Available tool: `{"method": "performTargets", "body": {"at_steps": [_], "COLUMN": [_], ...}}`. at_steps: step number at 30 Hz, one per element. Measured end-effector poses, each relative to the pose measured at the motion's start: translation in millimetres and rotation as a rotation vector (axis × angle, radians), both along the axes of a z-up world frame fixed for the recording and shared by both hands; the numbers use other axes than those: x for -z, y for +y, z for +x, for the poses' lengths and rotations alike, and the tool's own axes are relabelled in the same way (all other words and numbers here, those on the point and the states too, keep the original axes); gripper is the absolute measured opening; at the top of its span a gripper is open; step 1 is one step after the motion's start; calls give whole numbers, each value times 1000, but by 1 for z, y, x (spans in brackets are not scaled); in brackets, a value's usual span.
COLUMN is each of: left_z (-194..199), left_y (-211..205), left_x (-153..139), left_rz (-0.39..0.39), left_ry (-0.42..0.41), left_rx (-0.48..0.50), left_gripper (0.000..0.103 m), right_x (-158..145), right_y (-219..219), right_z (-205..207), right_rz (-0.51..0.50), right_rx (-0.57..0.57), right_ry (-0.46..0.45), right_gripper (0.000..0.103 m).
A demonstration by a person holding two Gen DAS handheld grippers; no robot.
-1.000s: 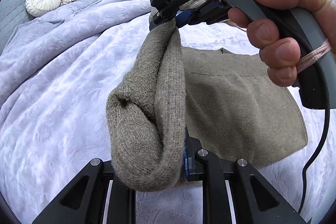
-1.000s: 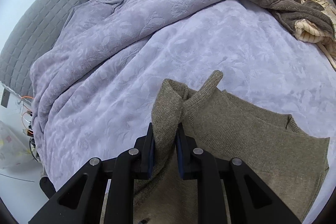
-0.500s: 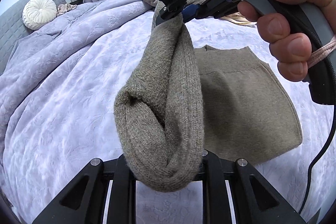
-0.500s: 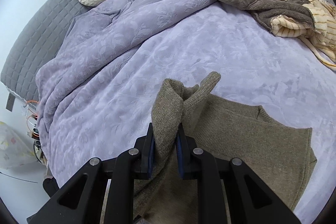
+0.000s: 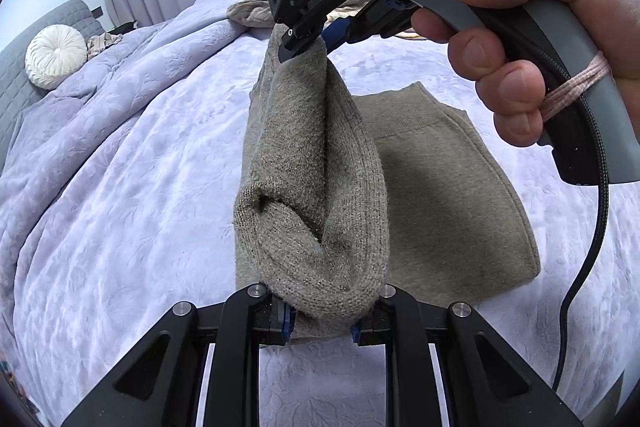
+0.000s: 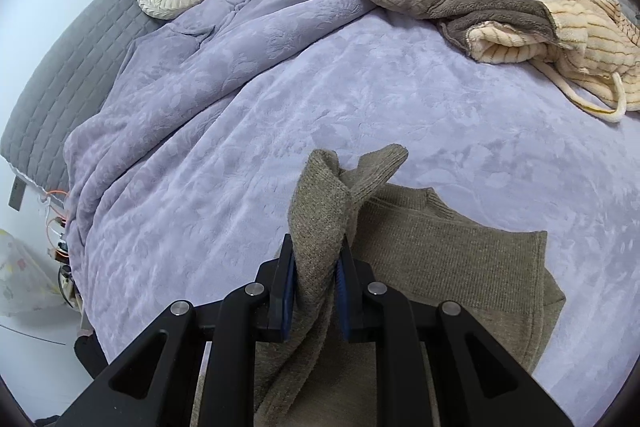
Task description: Fold small clothes
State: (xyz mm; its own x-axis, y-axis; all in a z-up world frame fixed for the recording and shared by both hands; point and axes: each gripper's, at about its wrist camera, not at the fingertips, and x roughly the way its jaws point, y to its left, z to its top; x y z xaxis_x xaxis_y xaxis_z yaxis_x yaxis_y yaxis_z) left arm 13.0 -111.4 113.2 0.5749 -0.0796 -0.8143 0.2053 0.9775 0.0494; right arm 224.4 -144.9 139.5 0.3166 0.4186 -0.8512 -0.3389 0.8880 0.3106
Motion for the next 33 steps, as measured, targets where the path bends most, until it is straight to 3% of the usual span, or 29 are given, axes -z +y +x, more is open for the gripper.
{"method": "performTargets", "body": {"at_steps": [33], "left_z": [17], "left_y": [-30], "left_x": [15], "left_rz": [77], "left_ry": [31], "left_rx": [77], "left_gripper": [21], "right_x": [21], "right_y": [-63], "right_z": [-8], "right_rz": [23], "right_rx": [41], "right_ry": [8], "right_gripper": [19]}}
